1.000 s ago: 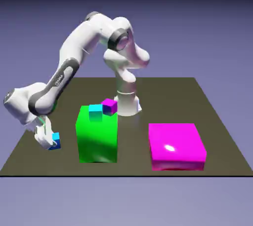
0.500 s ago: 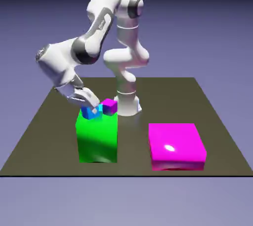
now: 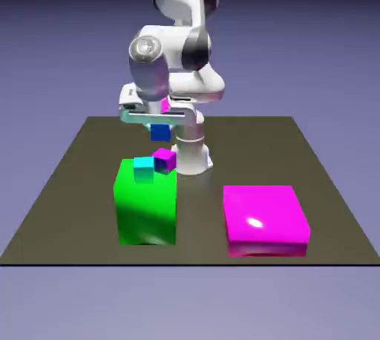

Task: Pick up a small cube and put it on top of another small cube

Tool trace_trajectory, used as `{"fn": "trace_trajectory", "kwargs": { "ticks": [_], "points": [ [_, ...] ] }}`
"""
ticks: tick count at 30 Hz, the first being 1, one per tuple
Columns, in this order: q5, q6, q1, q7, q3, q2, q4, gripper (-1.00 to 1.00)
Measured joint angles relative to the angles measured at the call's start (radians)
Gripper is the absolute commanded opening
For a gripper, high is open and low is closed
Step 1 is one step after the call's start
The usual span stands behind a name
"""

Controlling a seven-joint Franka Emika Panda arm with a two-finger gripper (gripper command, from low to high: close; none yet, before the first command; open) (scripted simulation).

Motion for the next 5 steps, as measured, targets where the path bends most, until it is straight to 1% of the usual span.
{"fn": "trace_trajectory", "kwargs": {
  "ticks": [2,3,5],
  "points": [
    [-0.002,0.066,-0.001,0.002,-0.001,-0.007,-0.072,-1.0],
    [-0.002,0.072,-0.001,0.002,-0.001,-0.007,-0.08,1.0],
    [-0.004,0.072,-0.001,0.002,-0.001,-0.007,-0.08,1.0]
  ]
}}
